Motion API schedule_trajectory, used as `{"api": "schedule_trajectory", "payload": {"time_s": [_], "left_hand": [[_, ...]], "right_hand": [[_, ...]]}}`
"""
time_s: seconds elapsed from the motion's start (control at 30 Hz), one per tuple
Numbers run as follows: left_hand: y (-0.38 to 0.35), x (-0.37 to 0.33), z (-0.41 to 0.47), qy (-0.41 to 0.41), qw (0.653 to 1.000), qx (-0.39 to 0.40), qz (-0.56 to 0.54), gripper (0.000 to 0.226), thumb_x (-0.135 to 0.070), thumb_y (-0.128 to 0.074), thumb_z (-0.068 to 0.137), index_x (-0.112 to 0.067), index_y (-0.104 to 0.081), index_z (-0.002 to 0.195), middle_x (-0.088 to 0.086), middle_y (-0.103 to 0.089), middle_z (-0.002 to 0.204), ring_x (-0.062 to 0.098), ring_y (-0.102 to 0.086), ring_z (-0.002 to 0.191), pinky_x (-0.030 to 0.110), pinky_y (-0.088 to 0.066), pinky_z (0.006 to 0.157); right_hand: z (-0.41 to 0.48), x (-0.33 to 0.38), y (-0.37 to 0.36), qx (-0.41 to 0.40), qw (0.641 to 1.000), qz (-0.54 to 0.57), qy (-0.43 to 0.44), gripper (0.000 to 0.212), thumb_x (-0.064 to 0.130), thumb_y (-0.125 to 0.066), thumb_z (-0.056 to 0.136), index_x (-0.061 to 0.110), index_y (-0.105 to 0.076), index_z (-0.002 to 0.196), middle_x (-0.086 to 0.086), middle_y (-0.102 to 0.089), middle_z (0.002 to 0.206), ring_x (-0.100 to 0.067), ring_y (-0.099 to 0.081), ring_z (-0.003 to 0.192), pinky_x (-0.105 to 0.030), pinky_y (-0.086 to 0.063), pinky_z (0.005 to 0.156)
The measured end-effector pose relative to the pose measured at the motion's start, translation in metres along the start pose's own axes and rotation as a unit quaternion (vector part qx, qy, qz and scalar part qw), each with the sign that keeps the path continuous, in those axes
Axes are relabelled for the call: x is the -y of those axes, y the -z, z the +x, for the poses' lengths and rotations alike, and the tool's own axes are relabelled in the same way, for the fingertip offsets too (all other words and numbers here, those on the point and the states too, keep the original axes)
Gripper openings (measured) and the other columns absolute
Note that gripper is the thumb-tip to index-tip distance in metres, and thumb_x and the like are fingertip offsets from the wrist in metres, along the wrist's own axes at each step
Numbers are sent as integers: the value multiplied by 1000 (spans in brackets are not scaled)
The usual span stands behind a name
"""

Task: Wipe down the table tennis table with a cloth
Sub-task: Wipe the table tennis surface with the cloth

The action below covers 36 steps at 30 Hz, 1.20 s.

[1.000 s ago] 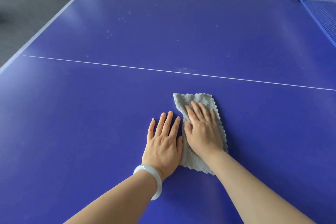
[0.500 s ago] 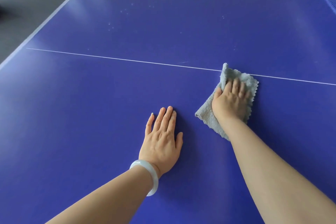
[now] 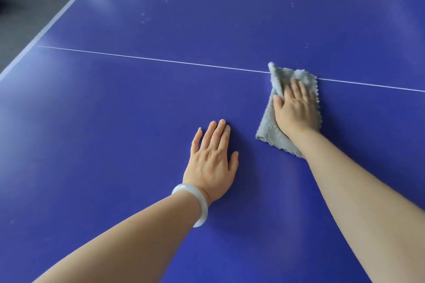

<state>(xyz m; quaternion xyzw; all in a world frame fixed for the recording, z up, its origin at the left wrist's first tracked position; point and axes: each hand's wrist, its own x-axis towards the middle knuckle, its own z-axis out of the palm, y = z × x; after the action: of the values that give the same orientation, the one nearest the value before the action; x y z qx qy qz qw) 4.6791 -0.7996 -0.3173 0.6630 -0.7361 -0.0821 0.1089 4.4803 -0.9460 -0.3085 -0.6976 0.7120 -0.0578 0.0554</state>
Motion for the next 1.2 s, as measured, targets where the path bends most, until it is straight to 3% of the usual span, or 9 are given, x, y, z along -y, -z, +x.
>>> {"api": "schedule_trajectory", "payload": {"time_s": [0.17,0.33,0.4,0.57,0.67,0.8,0.87,0.93,1.2], "left_hand": [[1,-1,1,-1,1000,4,3,61,-40,-31,100,-11,-24,154,1,-17,163,18,-8,151,42,-3,123],[3,-1,0,-5,1000,0,-24,57,-32,-21,100,-17,-22,155,-2,-18,163,17,-9,151,36,2,122],[3,1,1,-6,1000,-5,-14,55,-30,-23,102,-15,-24,155,-1,-19,163,18,-10,151,36,1,122],[1,-3,0,2,1000,-7,1,53,-27,-31,103,-12,-27,154,1,-19,162,19,-12,151,36,1,122],[4,-7,0,5,1000,-8,8,52,-24,-32,103,-10,-28,153,2,-21,162,21,-13,151,38,-2,122],[7,-11,-2,5,1000,-3,17,51,-24,-31,104,-10,-27,154,2,-19,163,20,-12,151,37,-2,122],[6,-11,-3,-7,1000,-7,18,51,-23,-32,104,-9,-28,153,4,-20,162,22,-13,151,39,-3,123],[5,-9,-4,-14,1000,-5,21,51,-23,-31,105,-7,-29,152,6,-21,162,24,-13,151,39,-4,122],[5,-12,-8,-61,995,-22,77,39,-2,-42,100,9,-47,137,25,-43,146,45,-35,138,59,-14,115]], "right_hand": [[-81,8,0,-23,988,18,-151,59,38,-26,105,4,-29,153,-14,-18,164,-30,-11,152,-49,-7,123],[-166,53,-13,31,985,26,167,61,40,-16,103,11,-27,156,-7,-19,164,-22,-10,154,-45,-10,125],[-163,2,-2,26,983,14,179,61,42,-14,103,15,-22,157,-2,-14,165,-17,-7,154,-41,-7,125],[-178,-165,28,-38,970,2,-239,60,37,-27,104,6,-24,156,-11,-20,164,-25,-13,153,-45,-10,124],[-205,-140,26,-51,937,20,-345,60,34,-22,104,2,-18,155,-14,-17,164,-28,-9,153,-47,-6,124],[-257,-10,0,-46,997,17,-53,58,35,-25,104,4,-31,153,-16,-25,162,-31,-16,152,-50,-16,122],[-282,17,-6,2,988,27,152,56,37,-29,104,10,-35,153,-9,-26,162,-25,-16,153,-48,-21,121],[-281,-19,3,22,973,36,227,56,41,-28,106,16,-30,155,-3,-20,165,-18,-11,153,-44,-17,124],[-256,-225,40,-25,975,-12,-222,62,38,-28,102,6,-25,155,-13,-23,163,-27,-15,152,-45,-14,124]]}}
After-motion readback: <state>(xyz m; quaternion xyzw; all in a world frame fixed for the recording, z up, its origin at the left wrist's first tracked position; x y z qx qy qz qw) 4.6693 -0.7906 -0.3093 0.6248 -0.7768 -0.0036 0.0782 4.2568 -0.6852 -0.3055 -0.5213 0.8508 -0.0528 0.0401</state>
